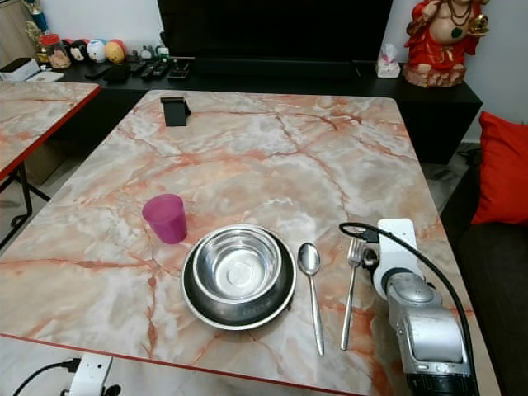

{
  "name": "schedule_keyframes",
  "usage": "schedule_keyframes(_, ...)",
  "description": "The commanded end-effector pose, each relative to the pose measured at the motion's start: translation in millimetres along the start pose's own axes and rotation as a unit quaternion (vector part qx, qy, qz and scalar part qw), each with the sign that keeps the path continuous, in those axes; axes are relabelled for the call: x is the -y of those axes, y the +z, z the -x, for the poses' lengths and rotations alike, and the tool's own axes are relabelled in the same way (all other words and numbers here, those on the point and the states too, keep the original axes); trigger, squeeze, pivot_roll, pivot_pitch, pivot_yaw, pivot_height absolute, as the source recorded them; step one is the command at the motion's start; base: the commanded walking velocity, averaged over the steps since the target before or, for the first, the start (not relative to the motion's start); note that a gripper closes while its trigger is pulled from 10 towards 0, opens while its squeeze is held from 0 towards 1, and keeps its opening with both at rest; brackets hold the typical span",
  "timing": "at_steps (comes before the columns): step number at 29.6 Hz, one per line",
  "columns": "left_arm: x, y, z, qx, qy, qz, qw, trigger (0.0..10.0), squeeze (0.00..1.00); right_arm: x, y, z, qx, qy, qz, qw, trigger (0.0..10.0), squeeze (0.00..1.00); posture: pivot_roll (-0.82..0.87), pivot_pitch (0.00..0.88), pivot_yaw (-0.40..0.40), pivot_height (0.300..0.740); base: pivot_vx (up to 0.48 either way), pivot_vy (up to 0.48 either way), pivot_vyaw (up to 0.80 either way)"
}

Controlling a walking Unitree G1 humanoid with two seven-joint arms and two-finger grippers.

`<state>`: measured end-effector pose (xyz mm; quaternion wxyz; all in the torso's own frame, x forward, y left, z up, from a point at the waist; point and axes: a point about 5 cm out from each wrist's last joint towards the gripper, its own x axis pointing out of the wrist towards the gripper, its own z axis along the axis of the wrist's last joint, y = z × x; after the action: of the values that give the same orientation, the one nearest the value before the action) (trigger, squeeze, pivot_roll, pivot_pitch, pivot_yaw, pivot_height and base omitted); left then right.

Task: Setting the table

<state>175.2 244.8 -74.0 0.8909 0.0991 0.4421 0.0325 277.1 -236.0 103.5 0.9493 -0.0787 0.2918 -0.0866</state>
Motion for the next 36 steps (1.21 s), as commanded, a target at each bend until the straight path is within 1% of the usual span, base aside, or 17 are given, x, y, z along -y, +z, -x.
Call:
schedule_keyframes(1,-1.1,-2.1,0.3,-0.006,0.001,-0.006,1.0,10.0,0.0,-1.3,1.3,2.0,0.002,0.003,0.006,1.0,10.0,0.0,0.01,0.042,0.038,0.74,0.0,0.0,0.0)
schedule_keyframes(26,-1.5,-1.6,0.3,-0.005,0.001,-0.006,1.0,10.0,0.0,-7.4,0.7,1.2,0.0,0.016,0.009,1.0,10.0,0.0,0.02,0.043,0.039,0.74,0.0,0.0,0.0)
schedule_keyframes(35,-1.7,-1.2,0.2,-0.004,0.002,-0.006,1.0,10.0,0.0,-11.1,4.7,1.2,0.013,0.022,0.003,1.0,10.0,0.0,0.02,0.044,0.039,0.74,0.0,0.0,0.0)
schedule_keyframes(36,-1.7,-1.1,0.2,-0.004,0.001,-0.007,1.0,10.0,0.0,-12.6,5.5,1.4,0.016,0.027,-0.002,0.999,10.0,0.0,0.02,0.044,0.039,0.74,0.0,0.0,0.0)
